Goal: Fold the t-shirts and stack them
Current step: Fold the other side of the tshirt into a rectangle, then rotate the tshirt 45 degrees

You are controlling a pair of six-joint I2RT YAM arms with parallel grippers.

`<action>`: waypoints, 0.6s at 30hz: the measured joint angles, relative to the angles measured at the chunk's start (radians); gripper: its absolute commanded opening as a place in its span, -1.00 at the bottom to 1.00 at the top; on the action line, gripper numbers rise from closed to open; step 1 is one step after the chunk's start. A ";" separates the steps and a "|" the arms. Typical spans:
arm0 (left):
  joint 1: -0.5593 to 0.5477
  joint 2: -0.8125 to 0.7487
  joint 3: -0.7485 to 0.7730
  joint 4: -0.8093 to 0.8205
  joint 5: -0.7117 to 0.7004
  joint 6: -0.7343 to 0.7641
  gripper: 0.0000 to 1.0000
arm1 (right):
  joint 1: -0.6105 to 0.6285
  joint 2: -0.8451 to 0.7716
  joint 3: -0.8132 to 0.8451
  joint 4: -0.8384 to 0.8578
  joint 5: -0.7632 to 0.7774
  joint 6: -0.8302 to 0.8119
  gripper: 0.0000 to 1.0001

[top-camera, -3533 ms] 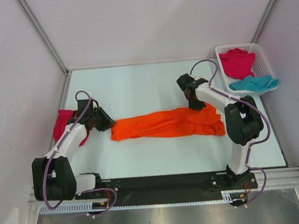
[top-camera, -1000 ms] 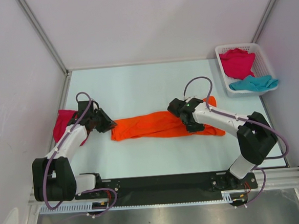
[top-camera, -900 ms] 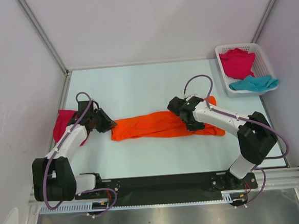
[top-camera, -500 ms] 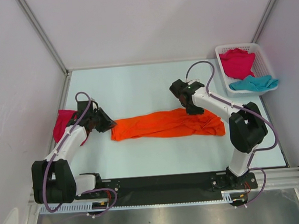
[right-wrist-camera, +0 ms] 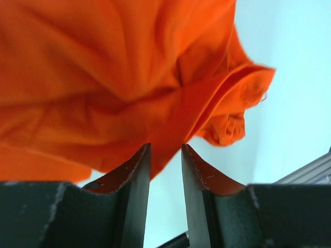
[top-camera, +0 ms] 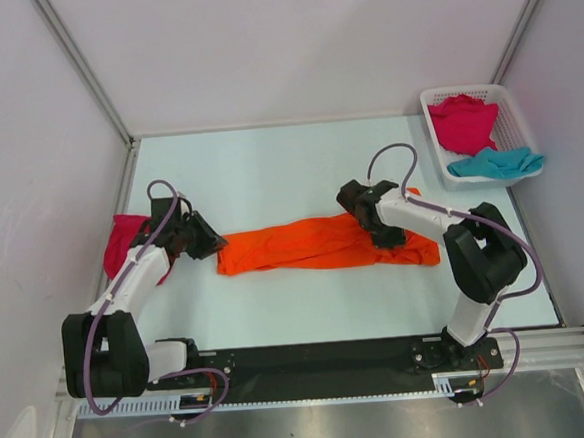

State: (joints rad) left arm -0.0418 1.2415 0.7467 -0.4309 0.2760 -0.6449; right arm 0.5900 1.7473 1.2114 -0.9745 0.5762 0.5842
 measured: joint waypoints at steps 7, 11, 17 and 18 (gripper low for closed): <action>0.005 0.000 -0.026 0.001 0.001 0.002 -0.45 | 0.071 -0.058 -0.111 -0.021 -0.019 0.072 -0.31; 0.008 -0.002 -0.032 0.000 0.002 0.003 -0.45 | 0.131 -0.077 -0.124 -0.047 -0.032 0.119 -0.31; 0.010 -0.012 -0.033 0.001 0.013 0.008 -0.45 | 0.168 -0.087 -0.115 -0.081 -0.031 0.152 -0.29; 0.010 -0.014 -0.033 0.001 0.016 0.009 -0.45 | 0.167 -0.087 -0.104 -0.093 -0.024 0.153 -0.29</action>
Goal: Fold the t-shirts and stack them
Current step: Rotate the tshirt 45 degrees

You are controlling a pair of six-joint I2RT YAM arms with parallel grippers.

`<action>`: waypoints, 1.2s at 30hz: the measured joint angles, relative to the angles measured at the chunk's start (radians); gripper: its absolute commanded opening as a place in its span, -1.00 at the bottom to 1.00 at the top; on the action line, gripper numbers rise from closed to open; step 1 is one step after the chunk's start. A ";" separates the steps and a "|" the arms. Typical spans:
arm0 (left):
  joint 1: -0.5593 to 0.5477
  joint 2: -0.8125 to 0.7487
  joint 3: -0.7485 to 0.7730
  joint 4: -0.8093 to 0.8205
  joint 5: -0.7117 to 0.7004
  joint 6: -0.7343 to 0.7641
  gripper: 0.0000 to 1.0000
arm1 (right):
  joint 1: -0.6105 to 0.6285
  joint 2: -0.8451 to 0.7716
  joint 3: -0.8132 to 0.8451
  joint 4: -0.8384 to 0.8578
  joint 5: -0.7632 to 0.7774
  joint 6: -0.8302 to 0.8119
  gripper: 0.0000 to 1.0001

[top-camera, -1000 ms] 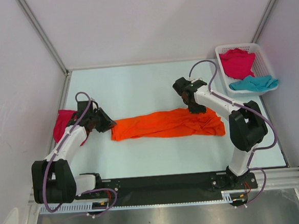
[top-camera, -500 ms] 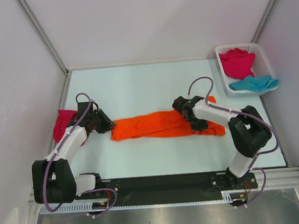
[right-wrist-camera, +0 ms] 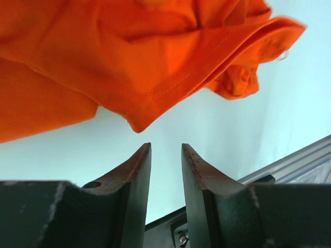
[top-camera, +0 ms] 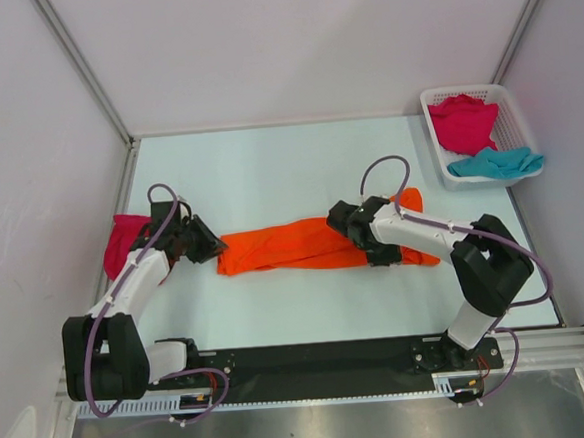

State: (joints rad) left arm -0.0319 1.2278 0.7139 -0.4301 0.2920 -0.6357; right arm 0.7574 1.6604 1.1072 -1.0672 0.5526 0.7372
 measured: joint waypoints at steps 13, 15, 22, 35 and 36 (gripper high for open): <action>0.020 -0.022 -0.006 -0.001 0.009 0.009 -0.45 | -0.240 0.068 0.232 0.073 -0.013 -0.111 0.01; 0.020 -0.024 -0.006 -0.001 0.010 0.009 -0.44 | -0.287 0.100 0.270 0.093 -0.022 -0.134 0.04; 0.021 -0.025 -0.006 -0.002 0.019 0.012 -0.45 | -0.382 0.259 0.389 0.145 -0.027 -0.189 0.05; 0.071 -0.003 -0.005 -0.002 0.027 0.035 -0.45 | -0.423 0.544 0.612 0.154 -0.060 -0.253 -1.00; 0.072 -0.001 -0.005 -0.002 0.027 0.035 -0.45 | -0.425 0.553 0.629 0.152 -0.060 -0.257 -1.00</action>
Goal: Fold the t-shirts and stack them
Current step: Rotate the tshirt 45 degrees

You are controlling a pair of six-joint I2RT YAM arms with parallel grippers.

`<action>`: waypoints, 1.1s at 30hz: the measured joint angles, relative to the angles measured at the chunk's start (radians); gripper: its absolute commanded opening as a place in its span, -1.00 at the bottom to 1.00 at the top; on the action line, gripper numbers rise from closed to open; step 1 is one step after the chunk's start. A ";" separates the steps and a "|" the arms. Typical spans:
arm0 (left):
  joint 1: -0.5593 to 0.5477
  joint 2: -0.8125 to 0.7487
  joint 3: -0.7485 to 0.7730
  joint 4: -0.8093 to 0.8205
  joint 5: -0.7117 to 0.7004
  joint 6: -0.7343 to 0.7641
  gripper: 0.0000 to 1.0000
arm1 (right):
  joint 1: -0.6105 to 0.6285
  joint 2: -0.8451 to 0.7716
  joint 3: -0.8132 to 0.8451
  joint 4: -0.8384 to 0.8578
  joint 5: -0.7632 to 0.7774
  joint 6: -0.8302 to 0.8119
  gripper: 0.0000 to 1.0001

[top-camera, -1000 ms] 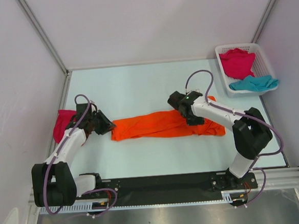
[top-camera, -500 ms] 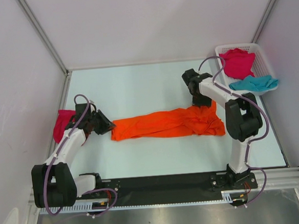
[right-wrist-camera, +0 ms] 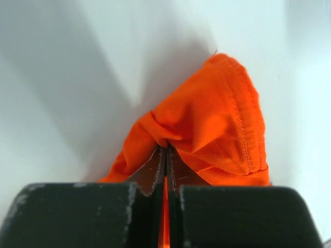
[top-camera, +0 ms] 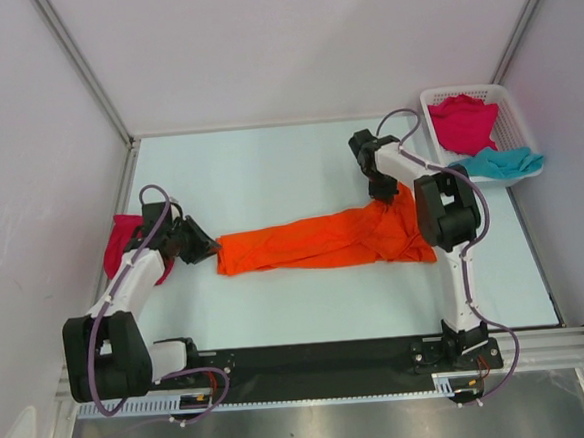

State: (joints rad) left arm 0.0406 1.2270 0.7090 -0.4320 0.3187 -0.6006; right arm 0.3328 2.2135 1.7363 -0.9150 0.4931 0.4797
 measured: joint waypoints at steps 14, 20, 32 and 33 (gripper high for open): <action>0.002 0.038 0.026 -0.005 0.000 0.000 -0.45 | -0.092 0.079 0.175 0.003 0.020 -0.048 -0.27; 0.002 0.038 0.026 -0.005 0.000 0.000 -0.45 | -0.097 0.076 0.177 0.002 0.014 -0.059 -0.16; 0.002 0.038 0.026 0.003 0.004 -0.001 -0.45 | -0.068 -0.185 0.109 -0.002 0.031 -0.055 -0.14; 0.002 0.039 0.026 0.005 0.005 -0.001 -0.45 | -0.062 -0.217 0.074 0.000 0.032 -0.050 -0.14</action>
State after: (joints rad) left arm 0.0425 1.2655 0.7345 -0.4271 0.3237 -0.6014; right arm 0.2707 1.9961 1.8099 -0.9150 0.5251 0.4294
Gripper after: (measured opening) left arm 0.276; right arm 0.429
